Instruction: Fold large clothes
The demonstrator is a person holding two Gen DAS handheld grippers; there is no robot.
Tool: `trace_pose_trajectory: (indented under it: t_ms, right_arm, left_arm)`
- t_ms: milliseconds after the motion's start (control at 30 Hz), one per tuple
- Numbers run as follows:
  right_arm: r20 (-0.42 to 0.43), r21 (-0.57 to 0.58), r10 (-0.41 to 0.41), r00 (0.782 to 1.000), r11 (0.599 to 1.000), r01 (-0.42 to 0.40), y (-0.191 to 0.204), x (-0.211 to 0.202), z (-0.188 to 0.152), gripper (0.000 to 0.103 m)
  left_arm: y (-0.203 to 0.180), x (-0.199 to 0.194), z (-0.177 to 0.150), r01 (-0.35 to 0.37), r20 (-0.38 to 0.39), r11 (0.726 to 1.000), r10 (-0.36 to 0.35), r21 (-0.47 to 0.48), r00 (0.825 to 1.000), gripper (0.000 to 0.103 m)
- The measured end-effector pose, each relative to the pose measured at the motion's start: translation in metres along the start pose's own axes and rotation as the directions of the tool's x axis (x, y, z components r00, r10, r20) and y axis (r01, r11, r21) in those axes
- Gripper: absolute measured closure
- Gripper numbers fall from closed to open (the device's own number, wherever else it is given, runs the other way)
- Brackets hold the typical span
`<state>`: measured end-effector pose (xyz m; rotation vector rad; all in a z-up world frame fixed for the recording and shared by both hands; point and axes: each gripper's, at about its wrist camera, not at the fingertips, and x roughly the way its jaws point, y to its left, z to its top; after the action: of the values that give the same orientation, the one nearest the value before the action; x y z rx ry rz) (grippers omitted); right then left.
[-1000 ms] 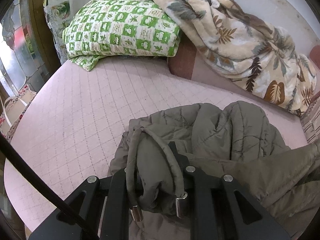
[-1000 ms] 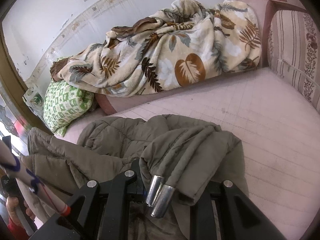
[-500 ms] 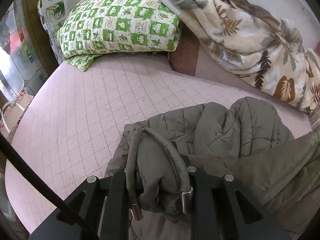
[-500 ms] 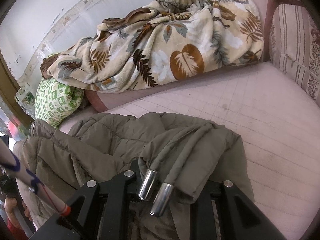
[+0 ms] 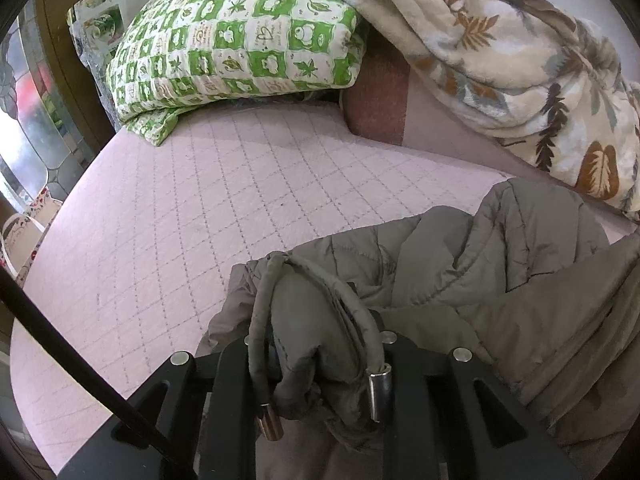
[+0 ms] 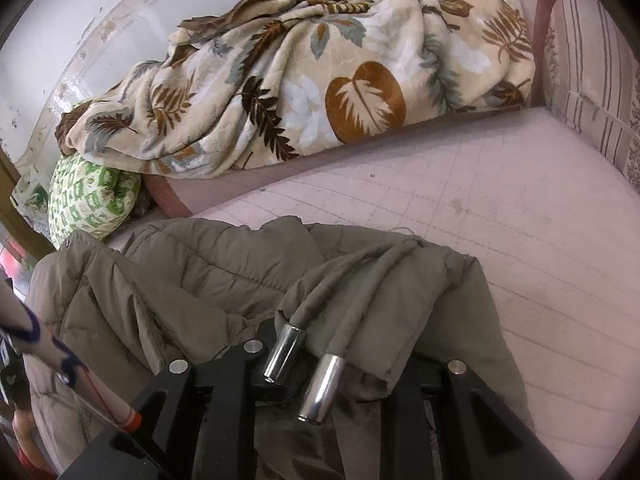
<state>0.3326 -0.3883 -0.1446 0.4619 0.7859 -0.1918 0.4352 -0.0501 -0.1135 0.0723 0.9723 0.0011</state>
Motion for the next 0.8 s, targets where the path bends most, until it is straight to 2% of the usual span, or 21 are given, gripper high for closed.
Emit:
trace_pose_trajectory:
  t_ms: [167,333,433,533,633,800]
  right_arm:
    - [-0.01,0.005,-0.003,1.0,1.0,0.004,-0.005,0.02,-0.001,0.082]
    - [0.001,-0.009,-0.021,1.0,1.0,0.021,-0.003,0.028,-0.003,0.081]
    - [-0.002,0.002,-0.015,1.0,1.0,0.015,-0.005,0.027,-0.002,0.08]
    - [-0.024,0.008,-0.023,0.999,1.0,0.023,-0.003,0.02,0.002,0.078]
    - [-0.023,0.03,-0.015,1.0,0.999,0.016,-0.001,-0.003,0.008,0.068]
    - [0.042,0.02,-0.054,0.998,0.998,0.054,0.006,-0.058,0.007,0.031]
  left_arm:
    - [0.002,0.014,0.0,0.023,0.004,0.999,-0.023,-0.037,1.0,0.079]
    - [-0.002,0.016,-0.005,0.034,0.031,0.999,-0.033,-0.011,0.999,0.075]
    - [0.005,0.005,0.001,0.075,-0.008,0.997,-0.075,0.016,0.997,0.073]
    - [0.025,-0.022,0.005,0.124,-0.001,0.992,-0.124,-0.034,0.992,0.069]
    - [0.053,-0.058,0.004,0.185,0.013,0.975,-0.185,-0.12,0.983,0.063]
    - [0.068,-0.104,-0.006,0.204,0.038,0.971,-0.201,-0.123,0.979,0.051]
